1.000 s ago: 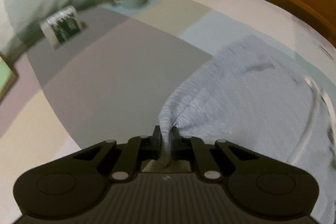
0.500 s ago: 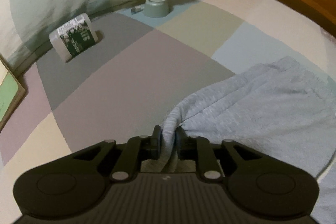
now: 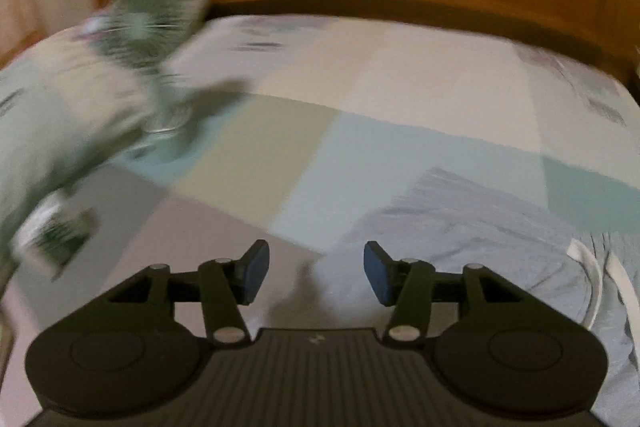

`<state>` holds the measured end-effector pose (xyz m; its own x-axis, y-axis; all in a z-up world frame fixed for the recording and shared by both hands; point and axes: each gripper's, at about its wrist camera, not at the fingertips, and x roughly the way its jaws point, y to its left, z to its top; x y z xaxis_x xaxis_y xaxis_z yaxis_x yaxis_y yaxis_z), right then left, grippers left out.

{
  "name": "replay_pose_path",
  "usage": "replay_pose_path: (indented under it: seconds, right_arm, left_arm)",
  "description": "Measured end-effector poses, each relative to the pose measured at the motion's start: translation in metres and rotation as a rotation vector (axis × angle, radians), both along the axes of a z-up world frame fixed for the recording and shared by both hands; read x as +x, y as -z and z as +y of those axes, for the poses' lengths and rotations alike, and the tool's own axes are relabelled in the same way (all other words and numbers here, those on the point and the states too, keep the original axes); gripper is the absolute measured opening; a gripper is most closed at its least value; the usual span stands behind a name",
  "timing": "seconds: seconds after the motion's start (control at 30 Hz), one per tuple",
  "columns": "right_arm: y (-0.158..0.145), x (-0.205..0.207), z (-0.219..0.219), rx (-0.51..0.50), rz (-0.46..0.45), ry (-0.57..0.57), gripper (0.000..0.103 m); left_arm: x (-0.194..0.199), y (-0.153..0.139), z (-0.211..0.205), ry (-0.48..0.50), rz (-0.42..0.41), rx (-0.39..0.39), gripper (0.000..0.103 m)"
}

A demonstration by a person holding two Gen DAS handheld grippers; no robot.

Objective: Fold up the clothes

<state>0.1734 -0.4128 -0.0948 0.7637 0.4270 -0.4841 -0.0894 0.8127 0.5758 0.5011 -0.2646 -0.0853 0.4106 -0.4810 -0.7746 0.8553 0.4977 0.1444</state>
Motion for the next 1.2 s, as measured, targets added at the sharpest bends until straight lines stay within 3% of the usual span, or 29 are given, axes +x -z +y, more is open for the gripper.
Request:
replay_pose_path:
  seconds: [0.13,0.27,0.3,0.33,0.4,0.43,0.53,0.67,0.77,0.93,1.0,1.1,1.2]
  right_arm:
    - [0.001,0.000,0.006,-0.020,0.022,-0.037,0.098]
    - [0.005,0.000,0.010,-0.015,0.025,-0.049,0.098]
    - [0.007,0.000,0.010,-0.009,0.030,-0.050,0.098]
    - [0.010,0.001,0.010,-0.004,0.037,-0.051,0.098]
    - [0.015,0.003,0.010,0.002,0.055,-0.053,0.098]
    - [0.017,0.005,0.011,-0.001,0.075,-0.051,0.098]
    - [0.017,0.009,0.017,-0.048,0.117,-0.052,0.098]
    - [0.010,0.010,0.027,-0.145,0.147,-0.050,0.098]
    - [0.006,0.006,0.030,-0.162,0.140,-0.058,0.100]
    - [0.008,0.006,0.029,-0.165,0.153,-0.060,0.100]
    - [0.006,0.007,0.028,-0.172,0.149,-0.050,0.100]
    - [0.009,0.010,0.023,-0.171,0.153,-0.025,0.101]
    - [0.021,0.013,0.018,-0.158,0.202,-0.002,0.101]
  left_arm:
    - [-0.005,0.027,-0.030,0.100,-0.020,0.077,0.055]
    - [0.004,0.038,-0.034,0.117,0.032,0.089,0.057]
    - [0.006,0.037,-0.033,0.116,0.057,0.085,0.051]
    - [0.006,0.037,-0.033,0.122,0.066,0.083,0.034]
    - [-0.001,0.035,-0.033,0.150,0.057,0.085,0.020]
    - [-0.002,0.034,-0.034,0.146,0.050,0.081,0.015]
    - [0.004,0.031,-0.041,0.086,0.030,0.056,0.012]
    - [0.016,0.030,-0.051,0.017,0.023,0.050,0.013]
    - [0.013,0.028,-0.052,0.014,0.012,0.063,0.022]
    - [0.010,0.001,-0.032,-0.026,-0.045,0.003,0.043]
    - [0.004,-0.009,-0.026,-0.036,-0.042,-0.019,0.043]
    - [-0.016,-0.017,-0.023,0.040,0.026,-0.045,0.045]
    - [-0.040,-0.006,-0.034,0.170,0.098,-0.035,0.050]
